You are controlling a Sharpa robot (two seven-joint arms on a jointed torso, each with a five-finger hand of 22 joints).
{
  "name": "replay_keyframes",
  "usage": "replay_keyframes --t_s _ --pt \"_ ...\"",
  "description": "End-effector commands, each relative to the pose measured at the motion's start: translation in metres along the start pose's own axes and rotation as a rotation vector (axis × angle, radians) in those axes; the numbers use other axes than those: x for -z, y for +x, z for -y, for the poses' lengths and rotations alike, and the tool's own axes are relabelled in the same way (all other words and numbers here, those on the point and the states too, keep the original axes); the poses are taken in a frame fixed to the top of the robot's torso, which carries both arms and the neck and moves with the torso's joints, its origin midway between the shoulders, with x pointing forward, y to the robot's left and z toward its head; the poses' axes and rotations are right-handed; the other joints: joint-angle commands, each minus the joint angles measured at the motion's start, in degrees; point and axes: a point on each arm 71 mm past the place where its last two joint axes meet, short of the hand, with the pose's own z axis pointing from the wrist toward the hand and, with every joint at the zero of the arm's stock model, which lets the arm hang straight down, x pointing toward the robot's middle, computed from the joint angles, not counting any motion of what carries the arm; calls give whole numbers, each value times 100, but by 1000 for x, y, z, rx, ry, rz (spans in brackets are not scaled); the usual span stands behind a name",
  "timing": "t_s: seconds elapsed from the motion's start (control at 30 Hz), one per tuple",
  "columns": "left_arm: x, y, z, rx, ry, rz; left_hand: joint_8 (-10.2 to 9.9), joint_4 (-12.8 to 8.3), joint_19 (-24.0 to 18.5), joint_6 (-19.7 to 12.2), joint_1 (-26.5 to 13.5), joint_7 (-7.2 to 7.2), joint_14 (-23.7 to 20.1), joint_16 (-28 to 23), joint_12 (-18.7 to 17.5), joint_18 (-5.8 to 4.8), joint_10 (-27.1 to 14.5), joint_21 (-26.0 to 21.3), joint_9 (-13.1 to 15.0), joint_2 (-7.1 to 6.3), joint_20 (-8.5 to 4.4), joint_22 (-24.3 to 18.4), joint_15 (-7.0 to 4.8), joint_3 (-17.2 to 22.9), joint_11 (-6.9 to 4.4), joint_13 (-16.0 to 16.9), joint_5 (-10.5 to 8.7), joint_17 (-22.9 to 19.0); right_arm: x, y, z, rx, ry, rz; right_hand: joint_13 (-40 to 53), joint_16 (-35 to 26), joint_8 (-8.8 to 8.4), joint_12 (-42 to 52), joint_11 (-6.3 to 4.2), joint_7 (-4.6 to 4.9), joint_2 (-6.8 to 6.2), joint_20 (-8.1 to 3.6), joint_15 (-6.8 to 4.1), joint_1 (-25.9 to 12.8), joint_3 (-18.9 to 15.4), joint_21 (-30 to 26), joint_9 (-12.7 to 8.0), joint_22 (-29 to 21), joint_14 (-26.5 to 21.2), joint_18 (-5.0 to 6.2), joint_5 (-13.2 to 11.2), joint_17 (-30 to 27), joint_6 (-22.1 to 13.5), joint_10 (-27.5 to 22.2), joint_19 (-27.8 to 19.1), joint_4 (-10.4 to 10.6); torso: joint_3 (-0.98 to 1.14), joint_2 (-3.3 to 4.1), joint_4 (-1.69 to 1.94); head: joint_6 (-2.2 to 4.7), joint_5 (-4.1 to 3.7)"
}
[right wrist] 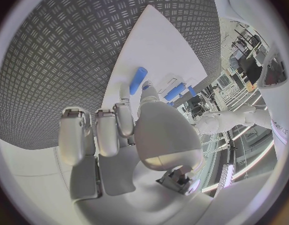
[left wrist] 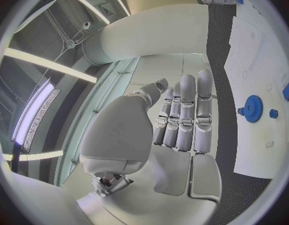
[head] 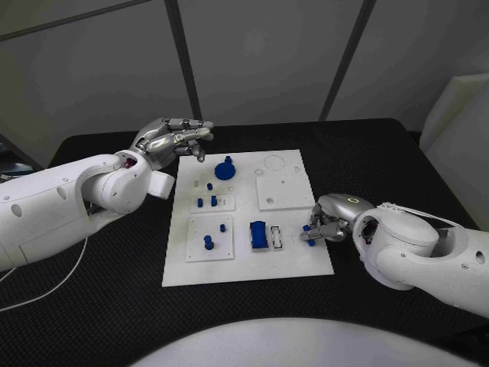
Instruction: Assemble the parts on the task board
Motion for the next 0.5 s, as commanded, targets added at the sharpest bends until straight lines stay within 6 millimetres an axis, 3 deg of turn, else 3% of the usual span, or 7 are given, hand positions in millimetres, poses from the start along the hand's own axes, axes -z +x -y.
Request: replay_keyframes --t_s 0.03,0.13,0.2,0.33,0.5 --pt "0 1 1 8 5 -12 -30 1 -20 -33 -42 16 -54 25 28 69 -31 -29 -4 17 20 -9 -4 -34 -1 4 -21 -8 0 16 1 73 20 -87 -591 -18 -74 -29 -70 -19 92 -51 -69 361 106 -6 -79 775 320 -70 -187 19 61 -10 106 -187 -2 -2 -1 -7 9" --pt "0 1 1 8 5 -12 -30 1 -20 -33 -42 16 -54 25 28 69 -31 -29 -4 17 20 -9 -4 -34 -1 4 -21 -8 -1 15 -1 106 18 -72 -590 -12 -118 -38 -87 -34 242 -74 -92 735 351 3 -110 791 322 -75 -842 34 94 -16 116 -428 1 1 1 -14 16" --pt "0 1 1 8 5 -12 -30 1 -20 -33 -42 16 -54 25 28 69 -31 -29 -4 17 20 -9 -4 -34 -1 4 -21 -8 -1 15 -2 132 16 -65 -590 -12 -141 -45 -99 -45 298 -83 -99 951 503 5 -127 796 321 -76 -1040 36 111 -24 119 -595 0 1 5 -23 21" --pt "1 0 2 7 5 -10 -30 1 -20 -33 -42 16 -54 25 28 69 -31 -29 -4 17 20 -9 -4 -34 -1 4 -21 -8 -2 16 -4 170 11 -63 -597 -9 -193 -71 -92 -33 349 -93 -98 1264 797 11 -173 810 322 -80 -1107 47 173 -50 126 -933 -1 0 3 -37 30" --pt "1 0 2 7 4 -9 -31 -5 -20 -35 -35 16 -55 26 29 69 -34 -31 -4 15 20 -10 -5 -34 -1 4 -20 -10 -2 15 -6 178 9 -53 -600 -14 -249 -82 -83 -20 365 -81 -84 1238 960 14 -214 818 320 -82 -1048 45 201 -54 130 -1067 -4 -2 -3 -48 22"
